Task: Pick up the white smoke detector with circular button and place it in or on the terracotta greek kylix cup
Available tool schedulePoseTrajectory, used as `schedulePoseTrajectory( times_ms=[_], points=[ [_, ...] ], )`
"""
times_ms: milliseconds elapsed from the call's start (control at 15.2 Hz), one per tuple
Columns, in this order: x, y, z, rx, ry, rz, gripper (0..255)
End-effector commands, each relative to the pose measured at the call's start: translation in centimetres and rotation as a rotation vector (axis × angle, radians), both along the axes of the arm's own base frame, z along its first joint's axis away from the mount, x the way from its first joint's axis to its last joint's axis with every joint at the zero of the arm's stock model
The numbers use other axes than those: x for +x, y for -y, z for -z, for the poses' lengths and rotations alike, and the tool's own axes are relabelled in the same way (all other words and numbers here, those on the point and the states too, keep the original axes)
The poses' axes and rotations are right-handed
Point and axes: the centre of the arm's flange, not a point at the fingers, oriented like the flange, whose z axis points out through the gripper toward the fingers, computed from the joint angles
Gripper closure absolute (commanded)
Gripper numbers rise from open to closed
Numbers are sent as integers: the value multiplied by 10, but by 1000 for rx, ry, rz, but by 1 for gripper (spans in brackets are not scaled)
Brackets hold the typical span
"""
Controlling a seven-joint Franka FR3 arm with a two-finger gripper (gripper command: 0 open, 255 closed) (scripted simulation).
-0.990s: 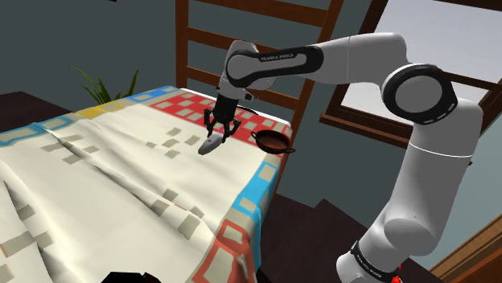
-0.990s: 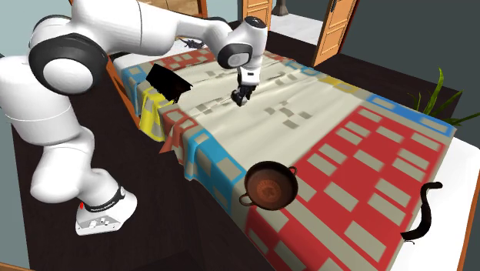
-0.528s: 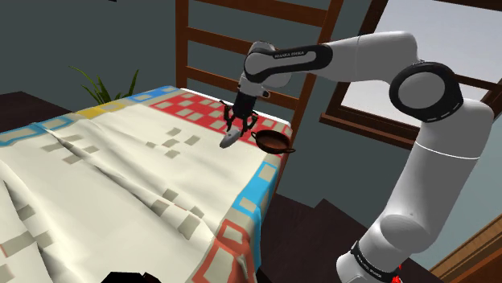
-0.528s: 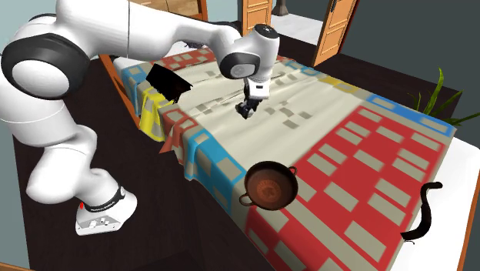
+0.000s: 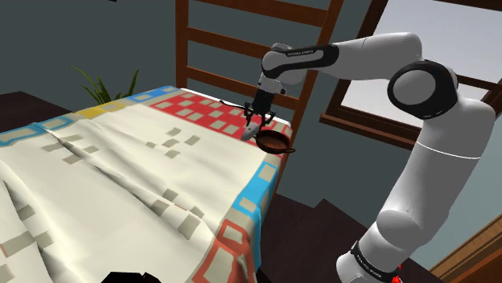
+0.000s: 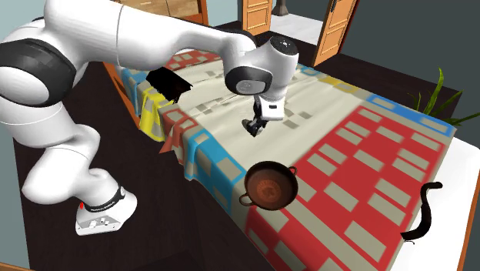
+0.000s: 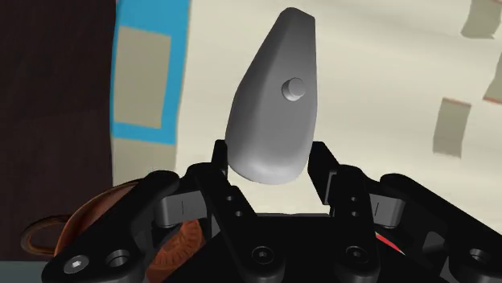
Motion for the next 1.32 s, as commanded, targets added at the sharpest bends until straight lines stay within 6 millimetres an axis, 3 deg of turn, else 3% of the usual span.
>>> schedulePoseTrajectory(
  times_ms=[0, 792, 1254],
  points=[
    [-3, 24, 0, 0, 0, -2, 255],
    [-12, 187, -2, 0, 0, -2, 255],
    [-12, 187, 35, 0, 0, -2, 255]
  ],
)
